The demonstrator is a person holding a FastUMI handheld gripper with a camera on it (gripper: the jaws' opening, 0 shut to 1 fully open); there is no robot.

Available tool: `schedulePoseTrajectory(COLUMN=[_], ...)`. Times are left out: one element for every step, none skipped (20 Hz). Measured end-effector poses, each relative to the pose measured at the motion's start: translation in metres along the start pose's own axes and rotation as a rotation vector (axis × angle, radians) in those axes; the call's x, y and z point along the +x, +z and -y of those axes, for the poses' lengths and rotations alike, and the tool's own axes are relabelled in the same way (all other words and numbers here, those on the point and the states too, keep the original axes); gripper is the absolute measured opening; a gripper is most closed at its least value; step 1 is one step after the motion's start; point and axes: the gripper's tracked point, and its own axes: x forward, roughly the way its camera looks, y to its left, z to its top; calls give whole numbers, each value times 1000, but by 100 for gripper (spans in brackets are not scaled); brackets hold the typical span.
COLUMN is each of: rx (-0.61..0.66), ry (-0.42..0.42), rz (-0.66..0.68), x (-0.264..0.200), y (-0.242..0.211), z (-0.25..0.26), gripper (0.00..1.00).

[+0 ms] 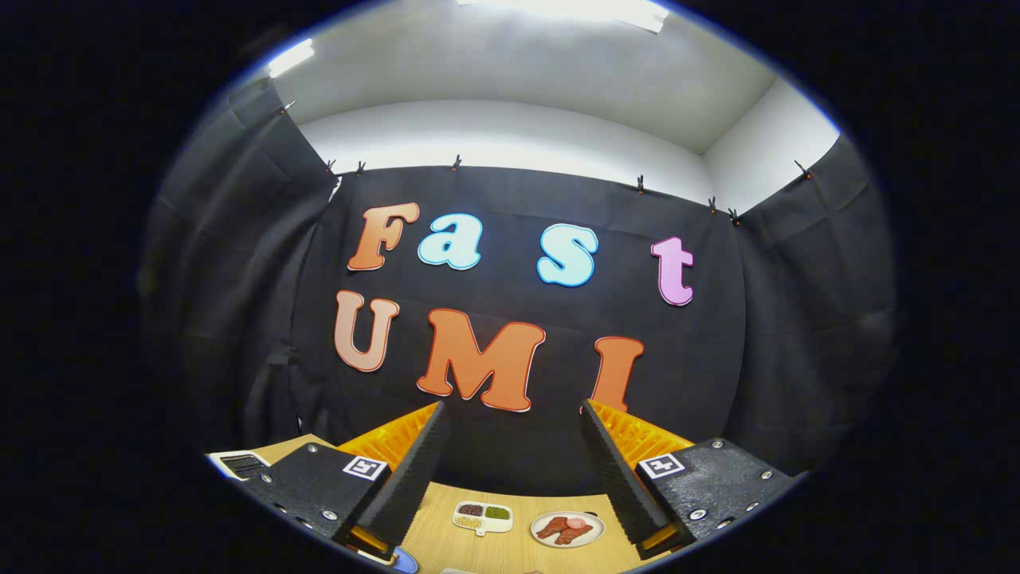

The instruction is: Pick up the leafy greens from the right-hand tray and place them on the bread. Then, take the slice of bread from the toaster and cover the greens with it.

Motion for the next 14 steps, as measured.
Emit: schedulePoseTrajectory(rx=[-2, -2, -1, 1, 4, 5, 7, 9, 11, 11, 12, 12, 11, 12], ry=[-6, -13, -23, -31, -37, -44, -51, -60, -64, -71, -75, -81, -86, -90], rz=[-5, -10, -13, -13, -11, -10, -10, -7, -6, -8, -10, -12, -13, -15], x=[0, -1, 0, 0, 1, 0, -1, -3, -4, -5, -6, -8, -8, -9], y=[0, -1, -2, 0, 2, 3, 3, 6, 7, 6, 5, 5, 5, 5], z=[2, 4, 7, 9, 11, 13, 15, 19, 21, 24, 26, 29, 32, 33], gripper=[99, 99, 99, 99, 99, 99, 99, 99, 99, 99, 99, 99, 99, 99])
